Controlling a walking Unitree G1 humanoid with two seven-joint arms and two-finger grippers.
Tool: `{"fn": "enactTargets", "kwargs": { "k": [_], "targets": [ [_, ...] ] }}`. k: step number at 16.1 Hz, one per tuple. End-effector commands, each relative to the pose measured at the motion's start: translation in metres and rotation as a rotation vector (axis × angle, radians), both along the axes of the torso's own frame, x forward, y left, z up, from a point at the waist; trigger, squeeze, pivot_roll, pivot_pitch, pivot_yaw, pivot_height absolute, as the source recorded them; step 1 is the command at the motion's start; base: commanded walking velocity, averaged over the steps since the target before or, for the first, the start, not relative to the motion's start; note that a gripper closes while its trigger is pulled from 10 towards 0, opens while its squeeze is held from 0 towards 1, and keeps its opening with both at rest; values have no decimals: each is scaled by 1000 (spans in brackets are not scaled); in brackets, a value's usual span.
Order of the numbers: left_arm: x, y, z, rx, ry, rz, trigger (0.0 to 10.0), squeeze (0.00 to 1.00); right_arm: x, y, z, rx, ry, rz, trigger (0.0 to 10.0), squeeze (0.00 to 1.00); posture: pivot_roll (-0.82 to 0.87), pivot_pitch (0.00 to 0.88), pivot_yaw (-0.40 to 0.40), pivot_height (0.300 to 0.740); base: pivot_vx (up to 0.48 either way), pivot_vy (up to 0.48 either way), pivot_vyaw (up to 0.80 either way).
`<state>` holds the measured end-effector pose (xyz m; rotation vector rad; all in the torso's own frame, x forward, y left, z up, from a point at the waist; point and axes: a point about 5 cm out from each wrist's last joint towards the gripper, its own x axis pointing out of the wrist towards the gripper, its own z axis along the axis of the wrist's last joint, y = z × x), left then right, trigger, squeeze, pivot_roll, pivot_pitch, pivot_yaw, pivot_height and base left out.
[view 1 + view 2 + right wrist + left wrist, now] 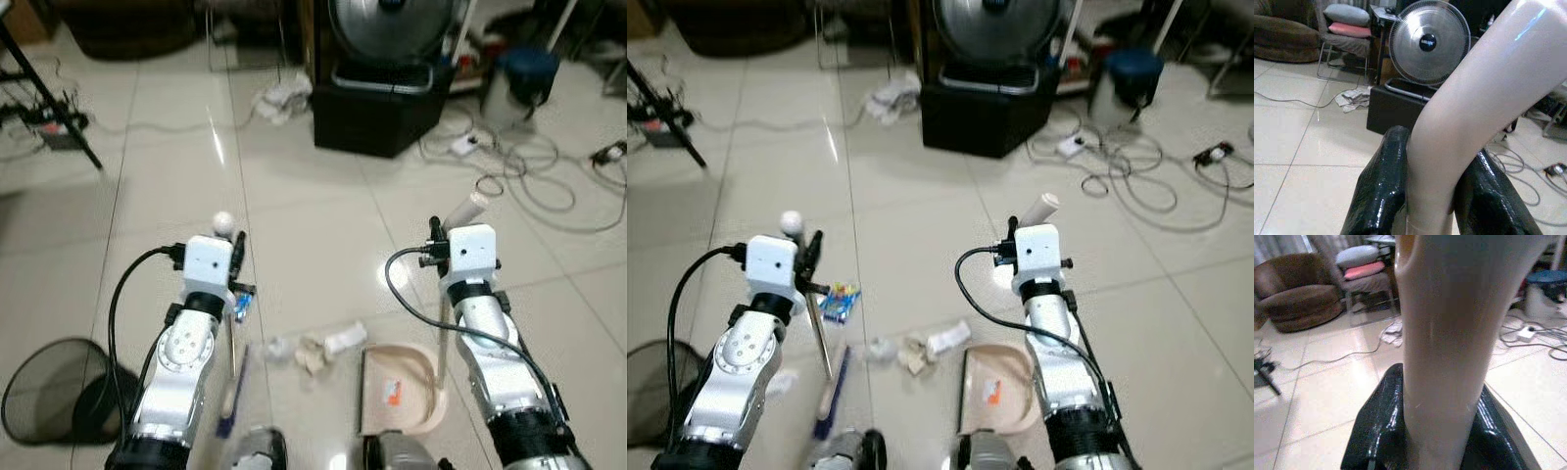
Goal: Sweep floor
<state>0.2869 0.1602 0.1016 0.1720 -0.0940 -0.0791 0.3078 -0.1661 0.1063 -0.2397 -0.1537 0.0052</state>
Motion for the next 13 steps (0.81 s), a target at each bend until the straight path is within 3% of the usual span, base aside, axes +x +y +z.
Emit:
{"fn": "enactTargets", "kwargs": {
  "k": [1,5,10,13],
  "targets": [
    [2,4,5,6,-48,22,10000,0,4,3,9,-17,-63,15,10000,0,-12,285,30,740,0,0,0],
    [5,-6,0,-1,-64,7,10000,0,11,7,5,-73,-103,39,10000,0,0,309,28,740,0,0,0],
    [21,-22,-2,-38,-71,-36,10000,0,13,37,-12,-60,-78,96,10000,0,12,324,37,740,0,0,0],
    [19,-46,-1,-136,-34,-162,10000,0,11,53,-17,-19,-73,115,10000,0,23,330,39,740,0,0,0]
  ]
}}
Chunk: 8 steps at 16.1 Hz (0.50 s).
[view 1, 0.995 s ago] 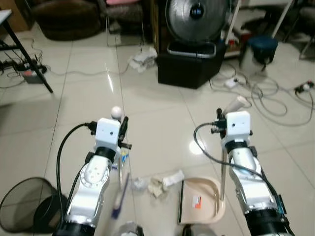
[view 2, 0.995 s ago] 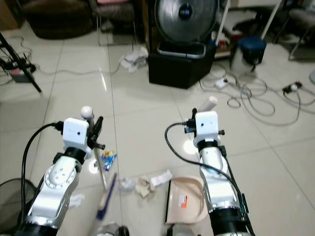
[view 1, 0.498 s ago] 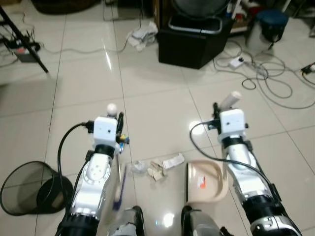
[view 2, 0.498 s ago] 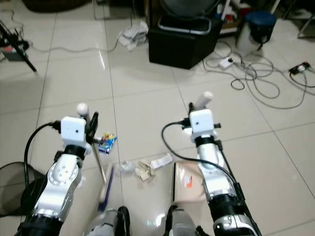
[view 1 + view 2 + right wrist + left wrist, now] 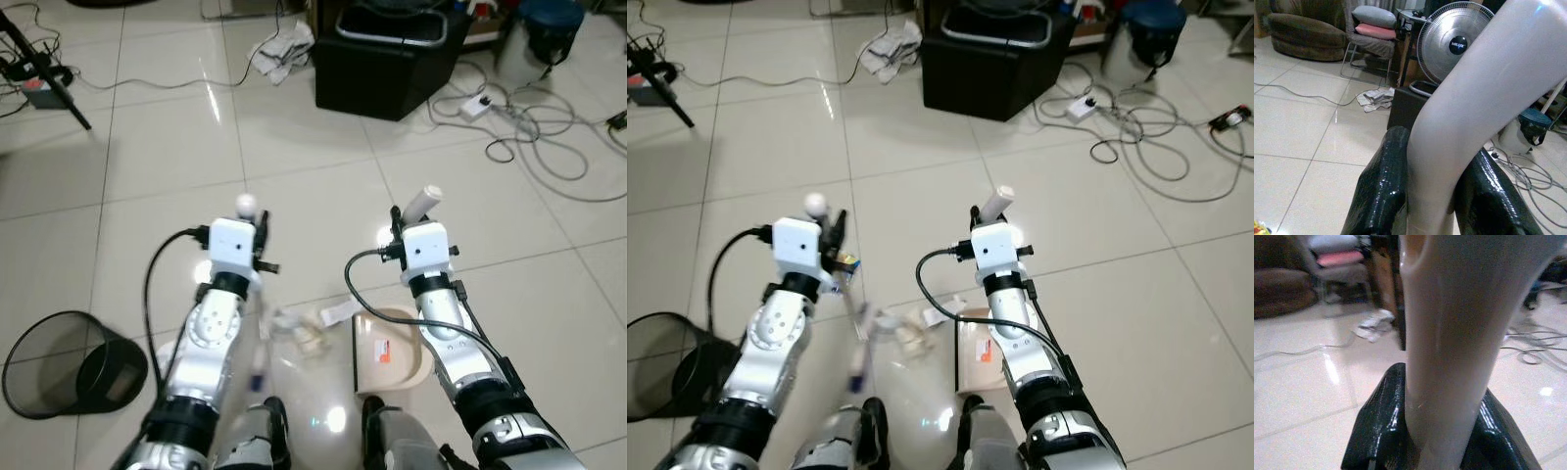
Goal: Sweep floor
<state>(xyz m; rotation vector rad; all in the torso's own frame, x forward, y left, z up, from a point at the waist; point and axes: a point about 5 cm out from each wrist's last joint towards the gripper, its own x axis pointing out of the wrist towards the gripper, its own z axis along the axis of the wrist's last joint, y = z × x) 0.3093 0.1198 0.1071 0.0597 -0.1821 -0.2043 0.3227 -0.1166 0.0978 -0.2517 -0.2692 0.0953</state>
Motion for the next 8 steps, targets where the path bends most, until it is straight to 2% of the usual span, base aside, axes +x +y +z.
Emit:
{"fn": "enactTargets", "kwargs": {
  "k": [1,3,4,8],
  "targets": [
    [-7,-13,-6,-69,47,-70,10000,0,-4,7,-8,15,30,13,10000,0,25,327,42,740,0,0,0],
    [-14,-25,-1,-183,69,-146,10000,0,-2,6,-7,40,25,0,10000,0,29,323,40,740,0,0,0],
    [-16,-28,2,-206,67,-166,10000,0,-1,4,-7,49,26,-11,10000,0,30,319,39,740,0,0,0],
    [-14,-23,11,-211,40,-154,10000,0,0,-1,-8,55,22,-26,10000,0,25,308,39,740,0,0,0]
  ]
}}
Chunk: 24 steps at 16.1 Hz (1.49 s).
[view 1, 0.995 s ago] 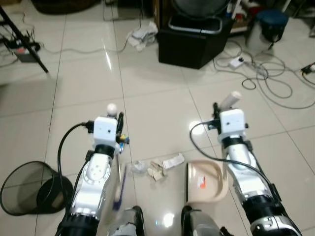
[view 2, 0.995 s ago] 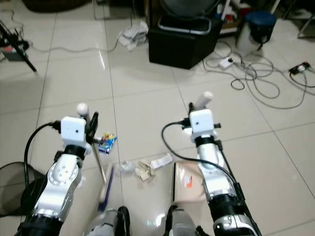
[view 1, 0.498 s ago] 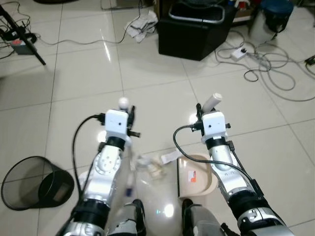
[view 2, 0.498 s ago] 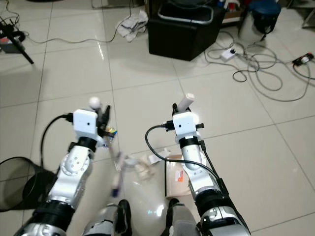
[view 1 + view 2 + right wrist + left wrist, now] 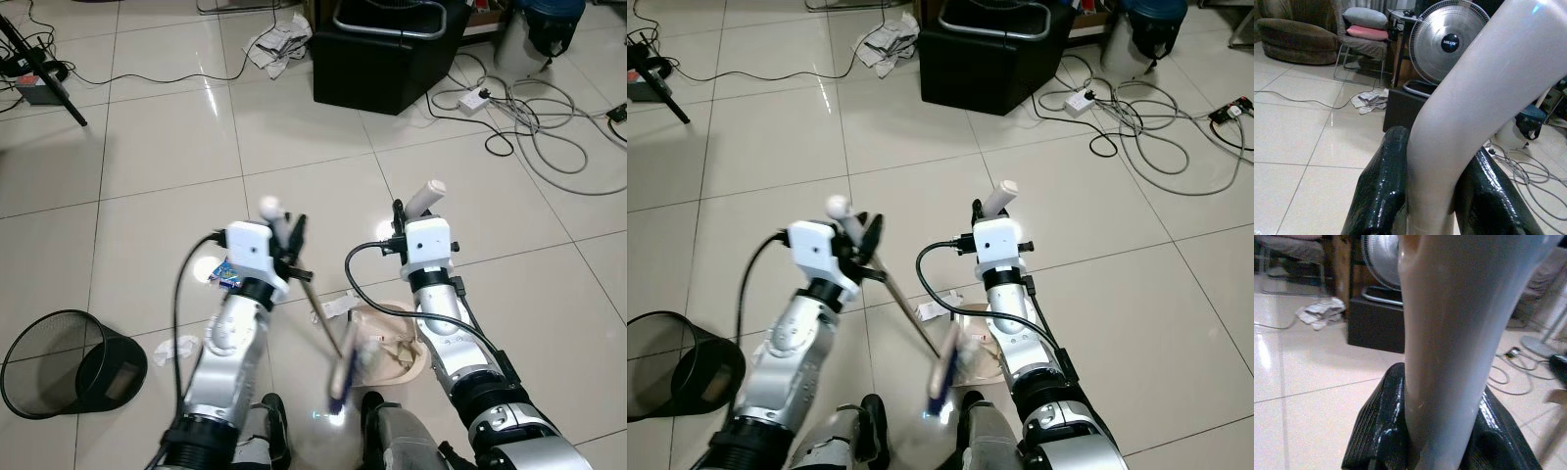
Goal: Sweep floor
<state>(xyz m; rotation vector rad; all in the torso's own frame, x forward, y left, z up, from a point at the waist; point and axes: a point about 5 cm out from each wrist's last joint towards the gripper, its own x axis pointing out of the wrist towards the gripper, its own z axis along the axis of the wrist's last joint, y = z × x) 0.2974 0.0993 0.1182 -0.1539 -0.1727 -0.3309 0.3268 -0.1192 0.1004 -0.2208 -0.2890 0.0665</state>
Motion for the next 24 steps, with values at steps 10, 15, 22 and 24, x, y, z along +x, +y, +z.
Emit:
{"fn": "enactTargets", "kwargs": {
  "k": [10,15,22,24],
  "targets": [
    [21,81,8,237,-25,256,10000,0,-40,-41,-5,135,-40,-83,10000,0,-6,259,41,740,0,0,0],
    [16,86,6,237,-32,245,10000,0,-57,-62,11,266,-92,-147,10000,0,-12,205,56,740,0,0,0],
    [1,110,9,285,-15,287,10000,0,-56,-62,62,381,-122,-81,10000,0,-30,142,64,740,0,0,0],
    [-16,114,7,349,-11,282,10000,0,-53,-58,94,367,-170,-37,10000,0,-36,127,59,740,0,0,0]
  ]
}}
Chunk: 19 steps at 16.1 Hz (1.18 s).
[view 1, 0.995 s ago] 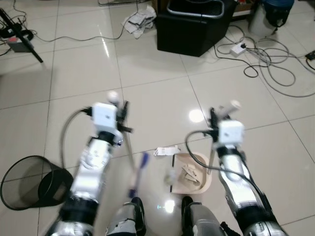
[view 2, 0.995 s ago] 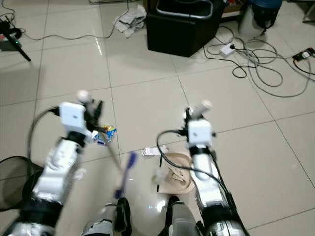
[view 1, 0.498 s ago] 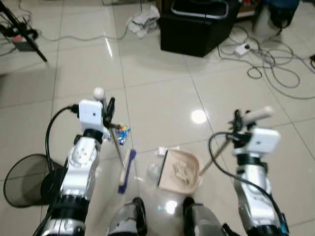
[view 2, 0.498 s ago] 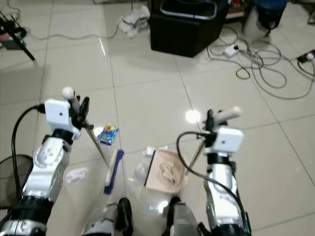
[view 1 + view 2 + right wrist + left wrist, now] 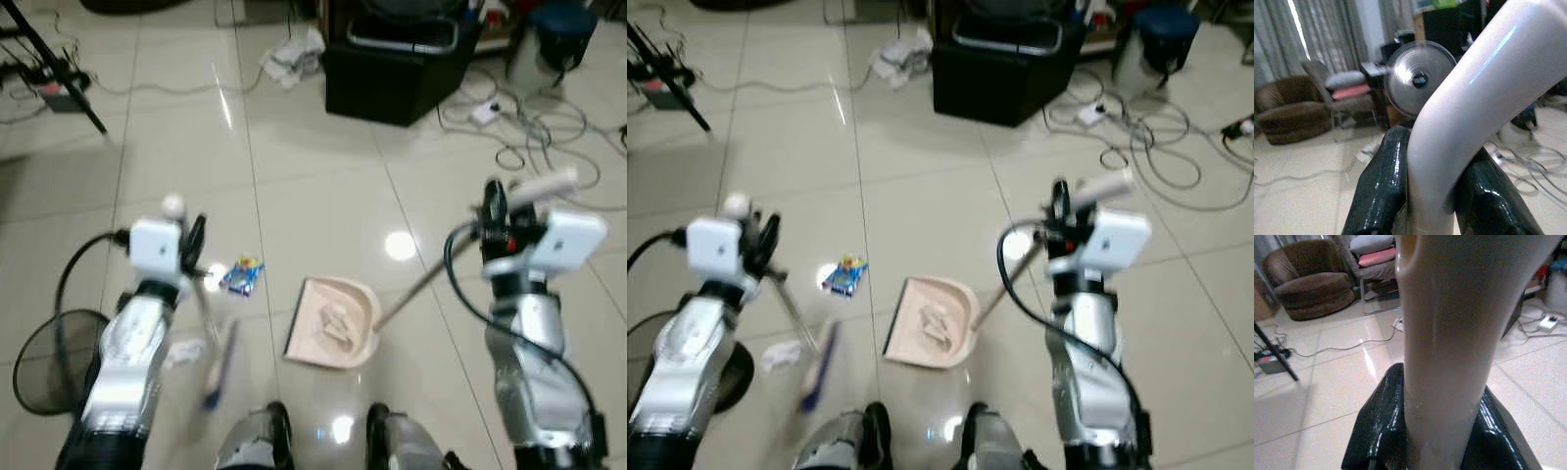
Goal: Sweep floor
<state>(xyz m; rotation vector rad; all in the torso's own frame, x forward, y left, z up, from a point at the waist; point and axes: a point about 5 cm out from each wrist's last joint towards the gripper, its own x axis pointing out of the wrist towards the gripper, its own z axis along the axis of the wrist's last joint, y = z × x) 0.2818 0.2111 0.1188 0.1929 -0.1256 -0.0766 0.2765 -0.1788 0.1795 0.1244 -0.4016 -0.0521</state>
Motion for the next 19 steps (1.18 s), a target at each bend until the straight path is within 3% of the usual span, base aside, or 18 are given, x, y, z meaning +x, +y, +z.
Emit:
{"fn": "enactTargets", "kwargs": {
  "k": [1,5,9,14,19],
  "targets": [
    [-7,3,6,34,-21,6,10000,0,-1,3,26,5,-73,23,10000,0,-31,118,54,740,0,0,0],
    [-26,2,11,43,-26,35,10000,0,12,18,69,46,-116,147,10000,0,-15,94,37,740,0,0,800],
    [-44,-2,4,16,12,97,10000,0,19,31,85,44,-96,213,10000,0,-15,75,31,740,0,0,800],
    [-42,-16,17,2,-9,55,10000,0,24,27,87,95,-66,172,10000,0,-6,64,29,740,0,0,800],
    [-36,-16,30,3,-53,64,10000,0,28,22,96,143,-99,147,10000,0,6,48,27,740,231,0,800]
  ]
}}
